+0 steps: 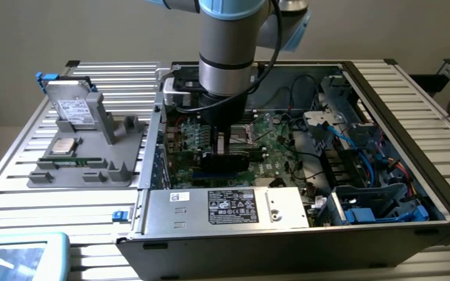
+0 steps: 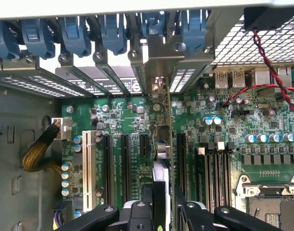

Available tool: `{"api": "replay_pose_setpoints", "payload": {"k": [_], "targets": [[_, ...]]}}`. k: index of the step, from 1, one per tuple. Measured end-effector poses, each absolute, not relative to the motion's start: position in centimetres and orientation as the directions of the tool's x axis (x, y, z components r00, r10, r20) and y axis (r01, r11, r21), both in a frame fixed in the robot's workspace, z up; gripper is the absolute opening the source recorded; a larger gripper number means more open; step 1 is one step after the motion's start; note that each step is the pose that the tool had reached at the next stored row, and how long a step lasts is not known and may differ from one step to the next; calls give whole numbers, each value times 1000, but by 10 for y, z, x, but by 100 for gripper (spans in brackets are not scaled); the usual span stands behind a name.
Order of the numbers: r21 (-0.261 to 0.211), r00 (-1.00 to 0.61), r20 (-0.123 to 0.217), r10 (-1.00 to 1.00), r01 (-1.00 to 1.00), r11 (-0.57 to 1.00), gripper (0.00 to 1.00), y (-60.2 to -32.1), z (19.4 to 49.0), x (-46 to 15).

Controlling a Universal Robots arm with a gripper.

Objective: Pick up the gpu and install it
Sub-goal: 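Insert the gpu into the slot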

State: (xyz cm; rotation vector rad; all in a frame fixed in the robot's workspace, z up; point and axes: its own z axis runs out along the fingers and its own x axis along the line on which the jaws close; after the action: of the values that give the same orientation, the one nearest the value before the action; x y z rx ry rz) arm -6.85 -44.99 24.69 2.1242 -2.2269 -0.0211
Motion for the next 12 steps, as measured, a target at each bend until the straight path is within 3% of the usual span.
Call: {"api": "replay_pose_setpoints", "payload": {"k": [12], "targets": [[54,-46,37,-998,-997,48,27,-449,246,-70]]}}
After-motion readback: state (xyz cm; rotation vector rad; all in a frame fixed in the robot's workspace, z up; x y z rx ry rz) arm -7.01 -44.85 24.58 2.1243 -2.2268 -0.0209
